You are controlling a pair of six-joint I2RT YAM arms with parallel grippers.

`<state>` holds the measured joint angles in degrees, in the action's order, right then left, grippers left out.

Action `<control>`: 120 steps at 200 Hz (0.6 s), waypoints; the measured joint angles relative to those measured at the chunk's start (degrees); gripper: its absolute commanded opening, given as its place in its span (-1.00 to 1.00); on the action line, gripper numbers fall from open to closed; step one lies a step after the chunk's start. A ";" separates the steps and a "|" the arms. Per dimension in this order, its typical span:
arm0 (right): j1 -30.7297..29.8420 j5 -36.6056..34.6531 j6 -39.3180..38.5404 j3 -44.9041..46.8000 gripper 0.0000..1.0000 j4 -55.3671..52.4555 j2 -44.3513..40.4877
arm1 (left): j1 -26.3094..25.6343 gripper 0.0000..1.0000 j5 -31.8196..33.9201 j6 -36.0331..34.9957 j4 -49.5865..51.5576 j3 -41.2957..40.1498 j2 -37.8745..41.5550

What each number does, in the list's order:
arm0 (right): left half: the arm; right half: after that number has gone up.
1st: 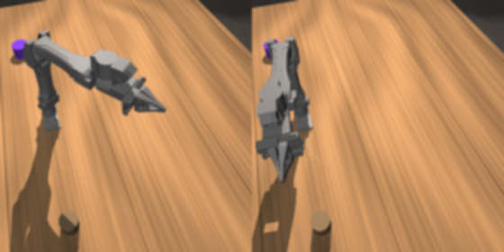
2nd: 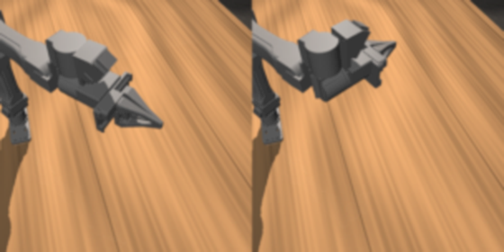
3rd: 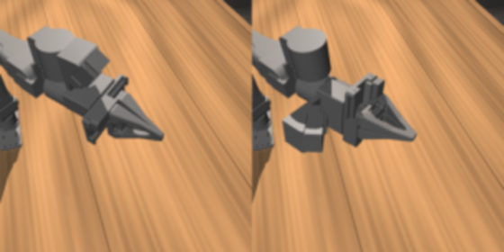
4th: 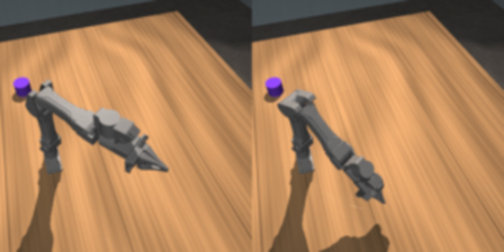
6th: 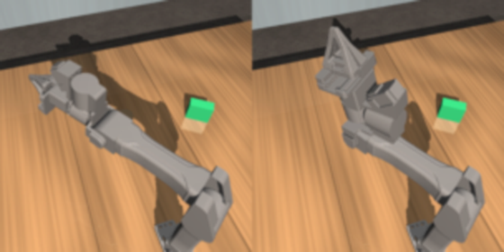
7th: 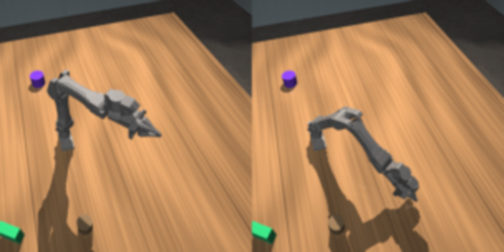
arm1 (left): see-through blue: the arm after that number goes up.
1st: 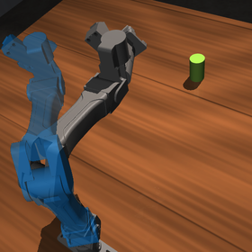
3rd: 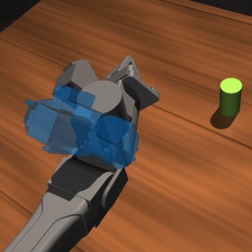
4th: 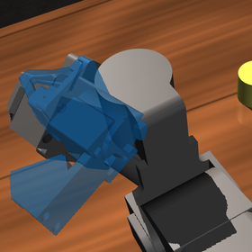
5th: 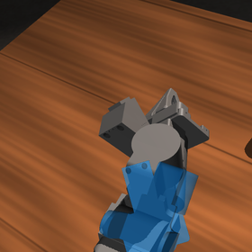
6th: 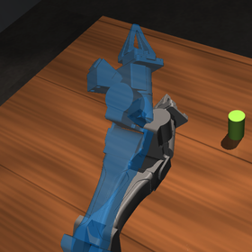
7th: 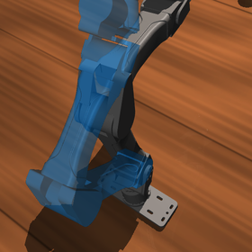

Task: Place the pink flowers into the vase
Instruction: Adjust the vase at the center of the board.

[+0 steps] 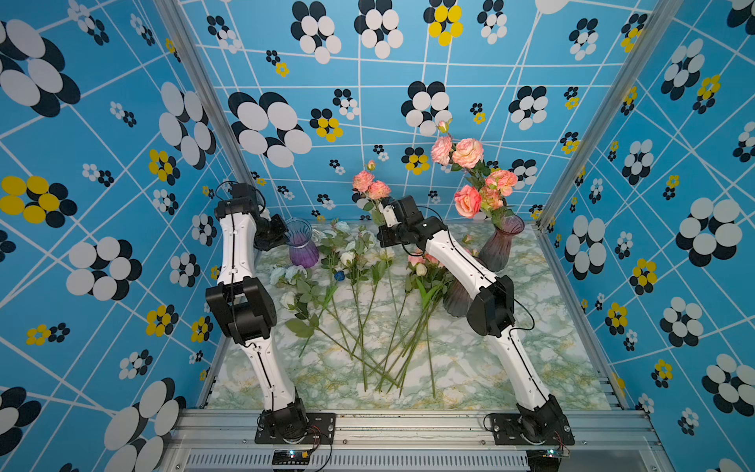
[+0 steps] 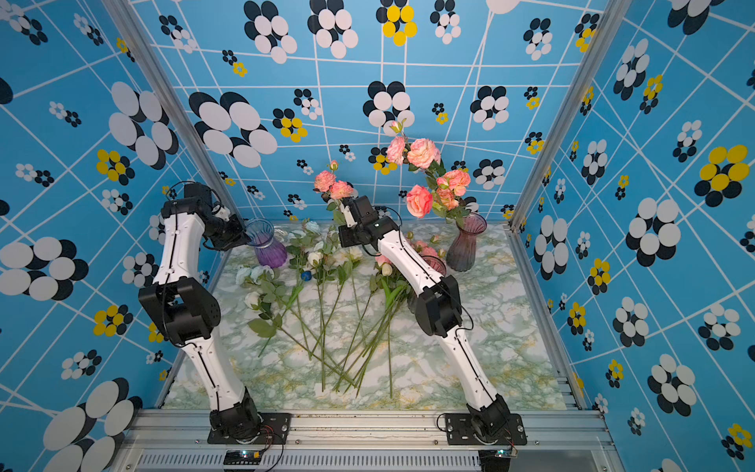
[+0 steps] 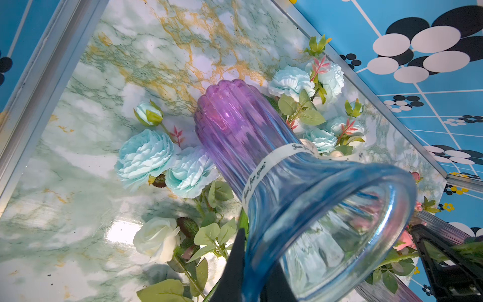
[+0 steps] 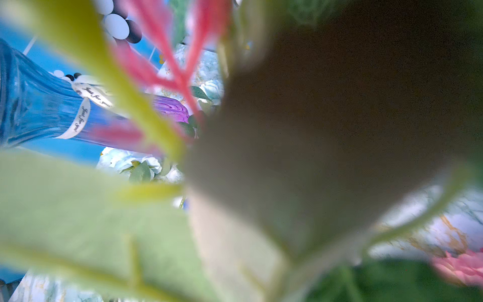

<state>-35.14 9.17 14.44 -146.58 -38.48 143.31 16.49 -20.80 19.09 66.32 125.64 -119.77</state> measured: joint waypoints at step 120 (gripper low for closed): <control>-0.96 -0.02 -0.02 0.00 -1.00 -0.02 0.00 | 0.00 -1.00 -0.37 2.40 0.87 -3.04 2.27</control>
<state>-36.10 9.15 14.41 -146.58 -38.50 143.31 16.49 -21.17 21.50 67.20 122.61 -117.49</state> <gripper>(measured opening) 0.086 0.115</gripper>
